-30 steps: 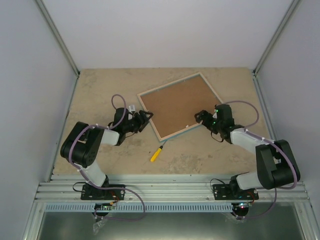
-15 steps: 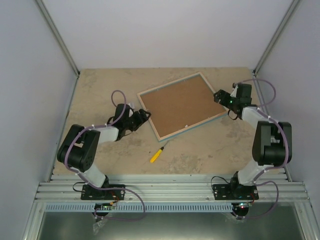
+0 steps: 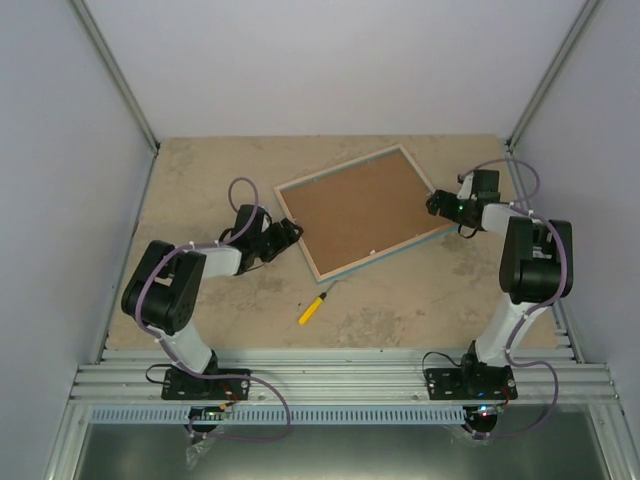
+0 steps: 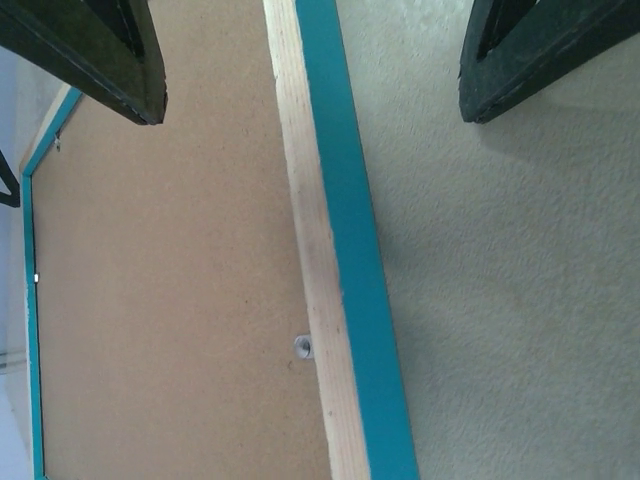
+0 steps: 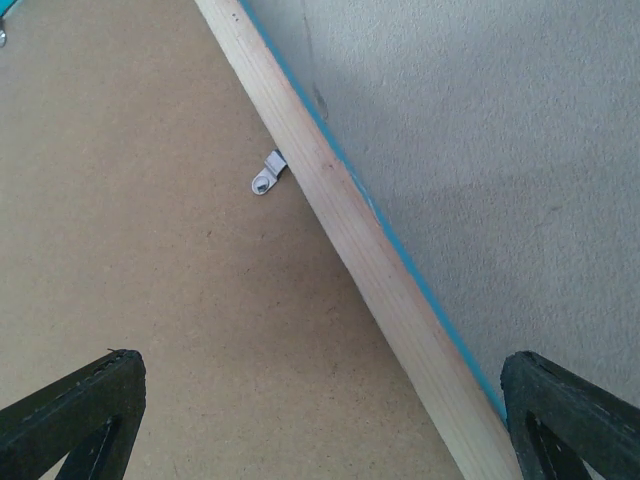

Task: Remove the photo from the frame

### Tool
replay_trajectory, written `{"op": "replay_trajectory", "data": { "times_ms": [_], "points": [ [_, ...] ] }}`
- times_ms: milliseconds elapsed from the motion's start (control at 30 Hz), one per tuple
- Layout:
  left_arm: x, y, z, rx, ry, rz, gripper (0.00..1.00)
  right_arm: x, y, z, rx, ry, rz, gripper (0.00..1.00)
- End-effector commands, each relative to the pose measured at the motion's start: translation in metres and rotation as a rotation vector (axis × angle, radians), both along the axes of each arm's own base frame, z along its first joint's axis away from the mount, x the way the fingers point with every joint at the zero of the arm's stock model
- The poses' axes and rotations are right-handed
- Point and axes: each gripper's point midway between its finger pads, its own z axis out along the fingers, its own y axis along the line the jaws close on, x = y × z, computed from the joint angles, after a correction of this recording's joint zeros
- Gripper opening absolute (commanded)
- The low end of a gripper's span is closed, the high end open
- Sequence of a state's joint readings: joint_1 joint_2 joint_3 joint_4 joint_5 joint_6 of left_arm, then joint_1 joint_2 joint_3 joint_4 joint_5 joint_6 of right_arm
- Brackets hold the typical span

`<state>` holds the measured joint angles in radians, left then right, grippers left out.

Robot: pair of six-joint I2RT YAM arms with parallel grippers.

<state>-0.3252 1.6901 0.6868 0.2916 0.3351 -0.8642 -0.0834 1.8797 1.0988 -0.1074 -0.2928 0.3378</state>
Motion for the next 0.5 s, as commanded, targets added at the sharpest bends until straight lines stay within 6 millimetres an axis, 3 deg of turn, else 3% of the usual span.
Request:
{"op": "replay_trajectory", "data": {
  "times_ms": [0, 233, 467],
  "points": [
    [0.007, 0.002, -0.005, 0.068, 0.000, -0.007, 0.82, -0.008, 0.013, -0.007, 0.035, 0.020, 0.075, 0.98],
    [0.017, 0.010, -0.002, 0.148, -0.006, 0.002, 0.84, -0.036, 0.055, -0.014, 0.104, 0.042, 0.171, 0.98],
    [0.027, 0.024, -0.005, 0.265, -0.002, 0.023, 0.86, -0.069, 0.096, -0.007, 0.121, 0.040, 0.261, 0.98]
  ]
}}
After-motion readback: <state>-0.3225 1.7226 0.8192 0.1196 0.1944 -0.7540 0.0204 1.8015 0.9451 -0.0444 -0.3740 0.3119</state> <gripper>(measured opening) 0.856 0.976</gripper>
